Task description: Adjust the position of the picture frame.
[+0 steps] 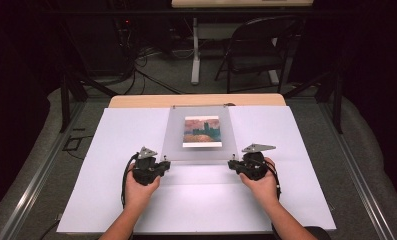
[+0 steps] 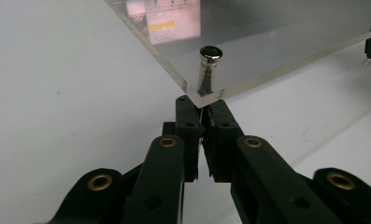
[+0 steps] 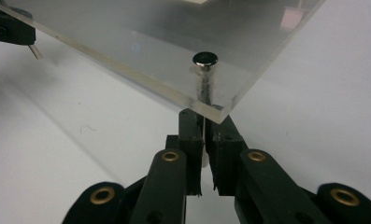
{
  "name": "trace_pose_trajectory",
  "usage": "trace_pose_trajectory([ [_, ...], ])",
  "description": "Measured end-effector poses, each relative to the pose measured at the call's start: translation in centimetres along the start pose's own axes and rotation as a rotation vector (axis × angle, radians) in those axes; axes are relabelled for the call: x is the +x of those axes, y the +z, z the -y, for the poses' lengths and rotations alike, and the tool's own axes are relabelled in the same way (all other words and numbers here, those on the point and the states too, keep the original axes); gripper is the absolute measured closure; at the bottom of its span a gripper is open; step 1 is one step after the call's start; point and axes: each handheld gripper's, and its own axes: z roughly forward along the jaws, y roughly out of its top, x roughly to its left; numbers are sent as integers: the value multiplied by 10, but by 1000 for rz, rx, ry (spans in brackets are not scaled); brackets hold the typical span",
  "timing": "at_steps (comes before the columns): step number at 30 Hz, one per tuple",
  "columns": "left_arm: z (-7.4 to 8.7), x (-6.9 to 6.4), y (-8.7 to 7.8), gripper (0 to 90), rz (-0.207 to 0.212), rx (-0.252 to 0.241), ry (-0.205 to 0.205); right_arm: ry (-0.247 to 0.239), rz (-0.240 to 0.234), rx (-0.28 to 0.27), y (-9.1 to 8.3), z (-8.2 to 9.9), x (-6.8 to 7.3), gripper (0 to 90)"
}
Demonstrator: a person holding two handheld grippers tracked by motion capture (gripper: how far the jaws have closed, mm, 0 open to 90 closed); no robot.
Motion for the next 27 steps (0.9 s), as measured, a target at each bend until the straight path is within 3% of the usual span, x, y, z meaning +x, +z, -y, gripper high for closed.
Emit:
trace_pose_trajectory([
  [10,6,-3,6,850,0,25,21,25,-5,20,2,5,-6,840],
  [19,12,-4,10,848,-1,44,35,-3,18,62,6,11,-5,846],
  [24,13,-3,10,844,8,38,25,-26,36,52,6,12,-3,851],
  [27,13,-3,11,842,11,36,20,-13,37,47,7,13,-2,850],
])
